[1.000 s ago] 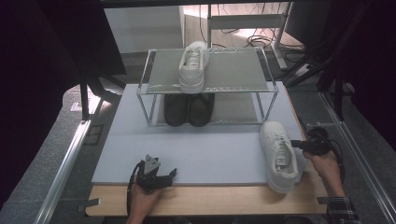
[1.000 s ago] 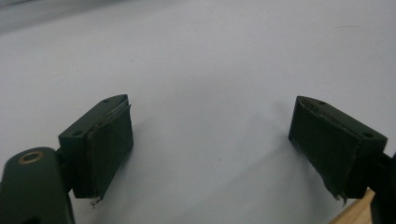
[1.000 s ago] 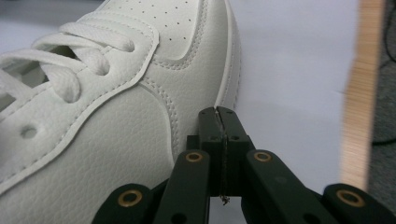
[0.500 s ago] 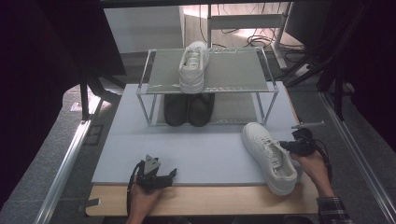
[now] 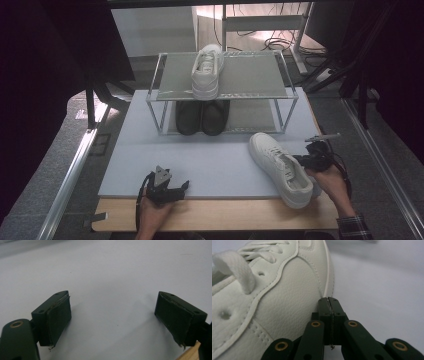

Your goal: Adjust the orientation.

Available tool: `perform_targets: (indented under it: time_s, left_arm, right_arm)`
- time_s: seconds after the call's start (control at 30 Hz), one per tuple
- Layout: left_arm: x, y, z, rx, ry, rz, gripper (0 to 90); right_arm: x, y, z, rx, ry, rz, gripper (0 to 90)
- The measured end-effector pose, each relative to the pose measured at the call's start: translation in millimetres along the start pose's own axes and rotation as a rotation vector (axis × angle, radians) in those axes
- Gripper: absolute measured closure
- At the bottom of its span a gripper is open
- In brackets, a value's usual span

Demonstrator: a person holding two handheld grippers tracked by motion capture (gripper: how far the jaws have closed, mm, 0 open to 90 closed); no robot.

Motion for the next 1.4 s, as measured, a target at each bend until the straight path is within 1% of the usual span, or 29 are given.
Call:
perform_targets:
  time_s: [0.13, 0.23, 0.3, 0.37, 0.4, 0.47, 0.63, 0.73, 0.83, 0.9, 0.93, 1.0, 1.07, 1.27, 1.4]
  left_arm:
    - [0.0, 0.0, 0.0, -0.001, 0.000, 0.000, 13.3]
    - [0.0, 0.0, 0.1, 0.000, 0.000, -0.001, 13.3]
    - [0.0, 0.0, 0.1, 0.000, 0.000, -0.001, 13.3]
    - [0.0, 0.0, 0.1, 0.000, 0.000, 0.000, 13.3]
    - [0.0, 0.0, 0.0, 0.000, 0.000, 0.000, 13.3]
    - [0.0, 0.0, 0.1, 0.000, 0.000, 0.000, 13.3]
    - [0.0, 0.0, 0.1, 0.000, 0.000, -0.001, 13.3]
    - [0.0, 0.0, 0.1, 0.000, 0.000, -0.001, 13.3]
    - [0.0, 0.0, 0.1, 0.000, 0.000, -0.001, 13.3]
    - [0.1, 0.0, 0.1, 0.000, 0.000, -0.001, 13.3]
    - [0.1, 0.0, 0.1, 0.000, 0.000, -0.001, 13.3]
    - [0.0, 0.0, 0.1, 0.000, 0.000, -0.001, 13.3]
    - [0.1, 0.0, 0.1, 0.000, 0.000, -0.001, 13.3]
    - [0.0, 0.0, 0.0, 0.000, 0.000, -0.001, 13.3]
    - [0.0, 0.0, 0.0, 0.000, 0.000, -0.001, 13.3]
  right_arm:
    - [-15.2, 9.8, -9.7, -0.012, 0.040, 0.039, 89.6]
    - [-24.4, 16.3, -15.4, -0.024, 0.055, 0.076, 89.5]
    - [-27.5, 18.8, -17.2, -0.028, 0.056, 0.091, 89.5]
    - [-26.8, 19.8, -15.9, -0.022, 0.058, 0.094, 89.2]
    - [-26.2, 19.6, -14.1, -0.018, 0.060, 0.096, 88.4]
    - [-25.4, 18.2, -9.0, -0.014, 0.048, 0.095, 84.8]
    - [-23.7, 11.0, 8.5, -0.022, 0.023, 0.104, 71.6]
    - [-22.5, 7.1, 19.1, -0.019, 0.023, 0.113, 63.4]
    - [-21.6, 3.3, 29.7, -0.006, 0.027, 0.111, 57.8]
    - [-21.8, 0.4, 36.3, -0.002, 0.035, 0.118, 55.9]
    - [-22.6, -1.3, 39.5, -0.003, 0.037, 0.114, 54.8]
    - [-24.1, -3.9, 45.8, 0.011, 0.027, 0.123, 54.0]
    - [-26.2, -6.0, 51.8, 0.022, 0.035, 0.122, 53.0]
    - [-35.4, -10.5, 64.6, 0.019, 0.069, 0.148, 49.9]
    - [-44.1, -9.6, 65.2, 0.016, 0.113, 0.169, 46.8]
Point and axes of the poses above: each handheld gripper's, and its own axes: z roughly backward along the jaws, y roughly out of its top, x roughly to its right, the point moved 4 cm from there along -z, roughly forward along the jaws, and after that the axes turned 11 degrees about -x, right-handed, at the moved point
